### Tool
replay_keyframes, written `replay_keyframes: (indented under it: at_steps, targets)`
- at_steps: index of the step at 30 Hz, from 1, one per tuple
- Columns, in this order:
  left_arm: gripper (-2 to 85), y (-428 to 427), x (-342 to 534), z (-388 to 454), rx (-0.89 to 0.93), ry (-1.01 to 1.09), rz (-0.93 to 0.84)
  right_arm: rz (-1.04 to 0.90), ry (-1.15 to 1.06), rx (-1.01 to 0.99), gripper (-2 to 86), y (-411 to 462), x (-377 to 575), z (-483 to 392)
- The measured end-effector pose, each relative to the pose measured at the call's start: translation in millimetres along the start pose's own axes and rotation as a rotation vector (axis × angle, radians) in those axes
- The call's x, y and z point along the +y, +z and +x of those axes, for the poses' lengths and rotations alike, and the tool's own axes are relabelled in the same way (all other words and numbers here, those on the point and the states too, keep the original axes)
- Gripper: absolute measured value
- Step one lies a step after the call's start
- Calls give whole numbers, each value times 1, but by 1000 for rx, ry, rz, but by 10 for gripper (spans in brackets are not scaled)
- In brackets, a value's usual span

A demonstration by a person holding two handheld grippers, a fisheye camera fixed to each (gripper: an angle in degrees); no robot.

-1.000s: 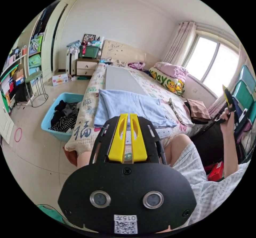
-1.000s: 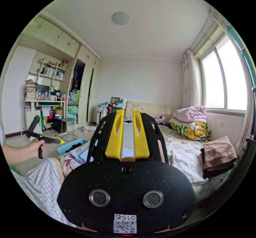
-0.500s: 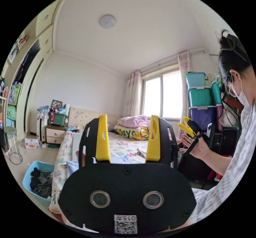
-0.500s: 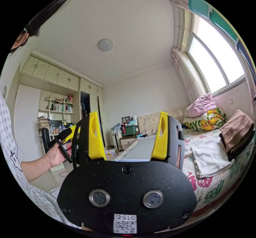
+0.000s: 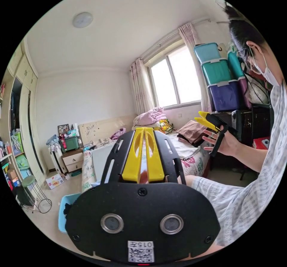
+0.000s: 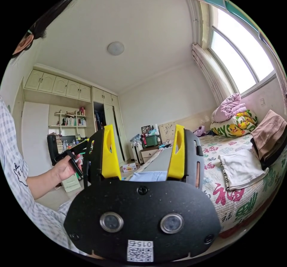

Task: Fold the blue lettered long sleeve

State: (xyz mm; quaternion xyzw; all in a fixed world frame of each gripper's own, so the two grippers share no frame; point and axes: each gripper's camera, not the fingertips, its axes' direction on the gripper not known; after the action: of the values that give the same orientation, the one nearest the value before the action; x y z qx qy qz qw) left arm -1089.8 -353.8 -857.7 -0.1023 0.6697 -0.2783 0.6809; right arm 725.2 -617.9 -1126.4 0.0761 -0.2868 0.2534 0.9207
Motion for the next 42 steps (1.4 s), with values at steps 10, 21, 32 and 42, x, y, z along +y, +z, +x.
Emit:
replay_keyframes:
  at_steps: [10,21,32,42]
  targets:
    - [111,-28,-4,8,-126,22,75,-37,12,7,272,24,41,-38]
    - [339,-15,24,-65,-139,-224,143,-100,51,3,337,71,90,-62]
    - [346,40,47,-109,21,-260,135,-86,115,-108,353,117,146,-76]
    - [354,87,60,-120,263,-354,192,121,346,-533,350,126,193,-79]
